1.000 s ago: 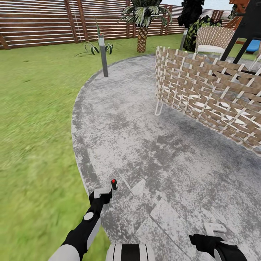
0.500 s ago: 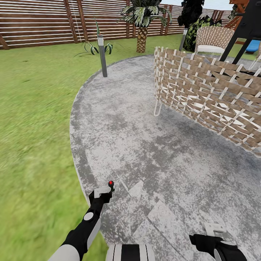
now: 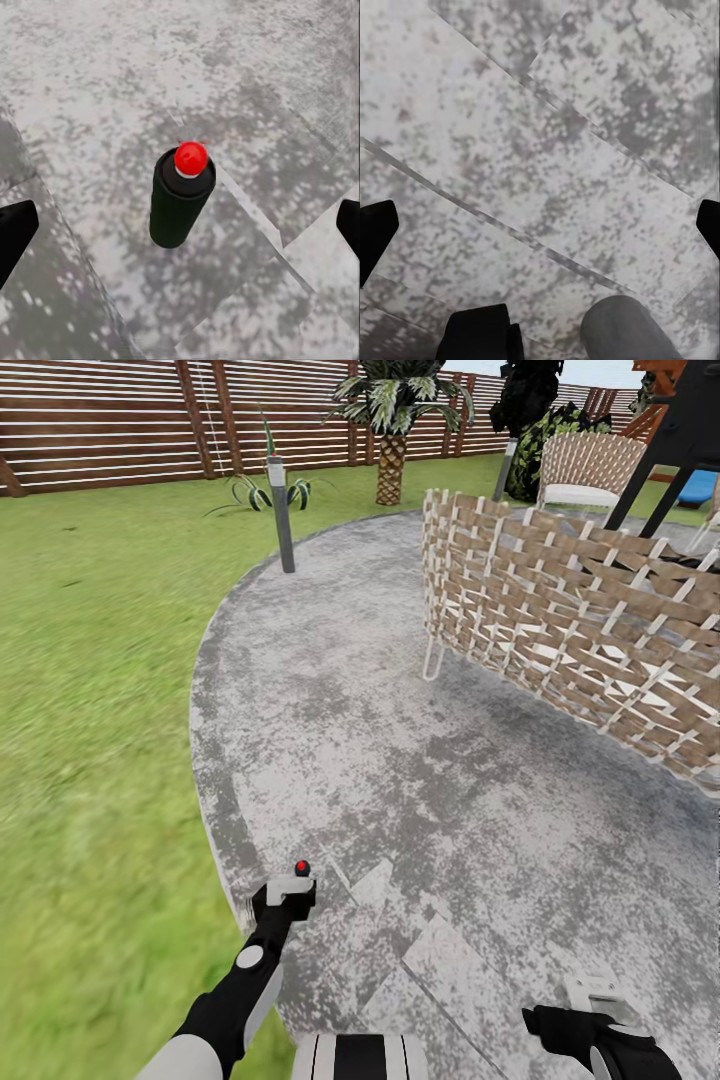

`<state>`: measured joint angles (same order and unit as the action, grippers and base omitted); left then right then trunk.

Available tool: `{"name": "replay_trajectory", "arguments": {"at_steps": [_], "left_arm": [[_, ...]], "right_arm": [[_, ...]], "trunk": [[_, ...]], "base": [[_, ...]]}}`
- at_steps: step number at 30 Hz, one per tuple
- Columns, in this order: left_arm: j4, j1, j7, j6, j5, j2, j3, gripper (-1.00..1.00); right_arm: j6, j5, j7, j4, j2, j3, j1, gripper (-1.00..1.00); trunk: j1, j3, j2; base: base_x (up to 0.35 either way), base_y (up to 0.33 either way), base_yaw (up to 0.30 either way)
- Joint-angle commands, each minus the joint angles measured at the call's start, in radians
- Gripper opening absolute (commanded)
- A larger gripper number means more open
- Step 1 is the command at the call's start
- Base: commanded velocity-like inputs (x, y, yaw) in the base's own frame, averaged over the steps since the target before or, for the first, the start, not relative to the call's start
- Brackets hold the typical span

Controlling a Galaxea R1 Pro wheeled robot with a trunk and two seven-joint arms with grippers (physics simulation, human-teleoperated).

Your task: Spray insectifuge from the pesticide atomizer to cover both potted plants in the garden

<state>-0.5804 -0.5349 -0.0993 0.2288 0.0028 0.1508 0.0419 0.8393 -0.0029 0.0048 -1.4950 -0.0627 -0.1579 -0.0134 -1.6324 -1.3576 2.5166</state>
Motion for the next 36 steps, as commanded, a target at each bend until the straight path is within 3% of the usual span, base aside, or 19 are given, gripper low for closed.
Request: {"name": "replay_trajectory", "arguments": {"at_steps": [1, 5, 18, 36], "left_arm": [[0.001, 0.000, -0.008, 0.003, 0.000, -0.001, 0.013, 1.00], [0.001, 0.000, -0.008, 0.003, 0.000, 0.000, 0.027, 1.00], [-0.001, 0.000, -0.008, 0.004, 0.000, 0.000, 0.029, 1.00], [-0.001, 0.000, -0.008, 0.004, 0.000, 0.000, 0.029, 1.00]], "right_arm": [[0.004, 0.000, 0.001, -0.001, 0.000, 0.000, 0.000, 1.00], [0.004, 0.000, 0.001, -0.001, 0.000, 0.000, 0.000, 1.00], [0.004, 0.000, 0.000, -0.001, 0.000, 0.000, 0.000, 1.00], [0.004, 0.000, 0.001, -0.001, 0.000, 0.000, 0.000, 1.00]], "trunk": [[0.000, -0.001, 0.000], [0.000, -0.001, 0.000], [0.000, -0.001, 0.000], [0.000, -0.001, 0.000]], "base": [[0.058, -0.123, 0.000], [0.017, -0.036, 0.000], [0.126, -0.003, 0.000], [0.008, 0.000, 0.000]]}}
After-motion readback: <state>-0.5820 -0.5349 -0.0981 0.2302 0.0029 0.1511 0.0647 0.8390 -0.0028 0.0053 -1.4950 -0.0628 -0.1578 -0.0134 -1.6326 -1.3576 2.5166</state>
